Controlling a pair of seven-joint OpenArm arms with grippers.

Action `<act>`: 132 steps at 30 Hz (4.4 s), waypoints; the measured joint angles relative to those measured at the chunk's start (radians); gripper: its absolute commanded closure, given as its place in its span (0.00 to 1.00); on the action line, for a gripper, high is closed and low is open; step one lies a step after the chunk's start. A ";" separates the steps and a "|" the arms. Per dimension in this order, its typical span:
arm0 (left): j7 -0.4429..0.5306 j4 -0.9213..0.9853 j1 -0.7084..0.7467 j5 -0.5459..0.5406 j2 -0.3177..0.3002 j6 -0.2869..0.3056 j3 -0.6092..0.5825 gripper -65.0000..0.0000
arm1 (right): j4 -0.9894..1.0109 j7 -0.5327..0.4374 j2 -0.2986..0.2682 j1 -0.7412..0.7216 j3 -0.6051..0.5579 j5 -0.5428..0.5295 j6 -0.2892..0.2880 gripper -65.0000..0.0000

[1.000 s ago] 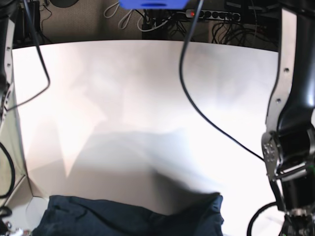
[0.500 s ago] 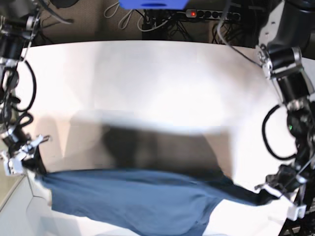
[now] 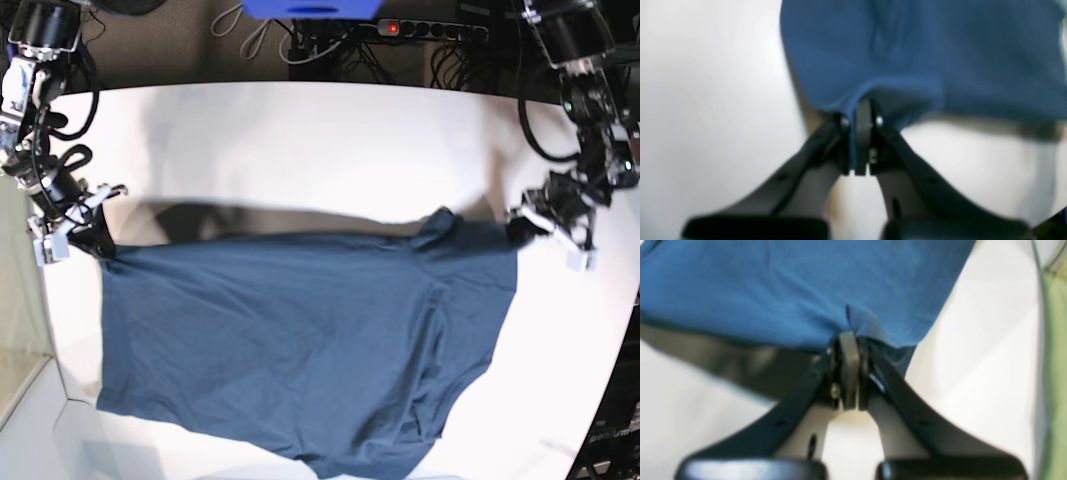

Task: Layout the t-shirt on the table in an organized manner, then fold the t-shirt properly
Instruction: 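Drag the shirt with the left gripper toward the right gripper, then release, then grasp the shirt body with both grippers near the collar and sleeve, then pull the held shirt with both grippers to straighten it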

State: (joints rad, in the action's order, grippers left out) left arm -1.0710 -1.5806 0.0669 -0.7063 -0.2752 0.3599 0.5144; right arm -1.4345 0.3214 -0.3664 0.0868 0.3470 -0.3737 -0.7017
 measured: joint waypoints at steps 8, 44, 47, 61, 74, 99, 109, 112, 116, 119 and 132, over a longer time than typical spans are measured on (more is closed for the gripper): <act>0.003 -0.237 0.189 -0.143 0.012 0.002 -0.075 1.00 | 0.362 -0.124 -0.071 -0.152 -0.006 0.007 0.004 1.00; -0.055 -0.348 -0.021 -0.166 -0.122 0.003 -0.125 0.35 | 0.203 -0.134 -0.023 -0.199 0.188 0.217 0.019 0.41; -0.055 -0.168 -0.184 -0.158 -0.121 -0.004 -0.077 0.35 | 0.054 -0.083 0.093 -0.130 0.182 0.216 0.002 0.41; 0.400 0.734 -0.776 0.371 0.053 -0.013 -0.454 0.35 | -0.266 0.120 0.523 -0.053 -0.154 0.441 0.007 0.42; 0.672 1.130 -0.813 0.661 0.200 -0.014 -0.537 0.35 | -0.091 0.112 0.516 0.029 -0.410 0.500 0.004 0.42; 0.488 0.517 -0.261 0.412 -0.039 0.026 -0.520 0.35 | 0.209 -0.019 0.305 -0.143 -0.306 0.406 -0.043 0.42; 0.059 -0.075 0.109 0.289 -0.075 0.008 -0.538 0.35 | 0.438 -0.063 0.210 -0.352 -0.211 0.453 -0.034 0.42; -0.030 -0.233 0.172 0.282 -0.058 0.002 -0.536 0.35 | 0.455 -0.032 0.199 -0.406 -0.204 0.499 -0.003 0.42; 0.024 -0.375 0.134 0.256 -0.035 0.003 -0.534 0.35 | 0.397 -0.032 0.213 -0.441 -0.175 0.500 0.000 0.42; -0.014 -0.369 0.104 0.273 -0.038 0.003 -0.502 0.35 | 0.295 -0.024 0.215 -0.446 -0.127 0.502 0.001 0.41; 0.005 0.205 -0.314 0.278 -0.035 0.005 -0.223 0.35 | -0.321 0.034 0.406 -0.013 -0.122 0.491 -0.003 0.44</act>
State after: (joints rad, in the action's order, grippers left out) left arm -1.0660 -1.3758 -0.2474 -0.4282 -0.3103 0.3649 0.2913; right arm -1.7554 0.3553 0.0395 0.0734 0.2245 0.1169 -0.7044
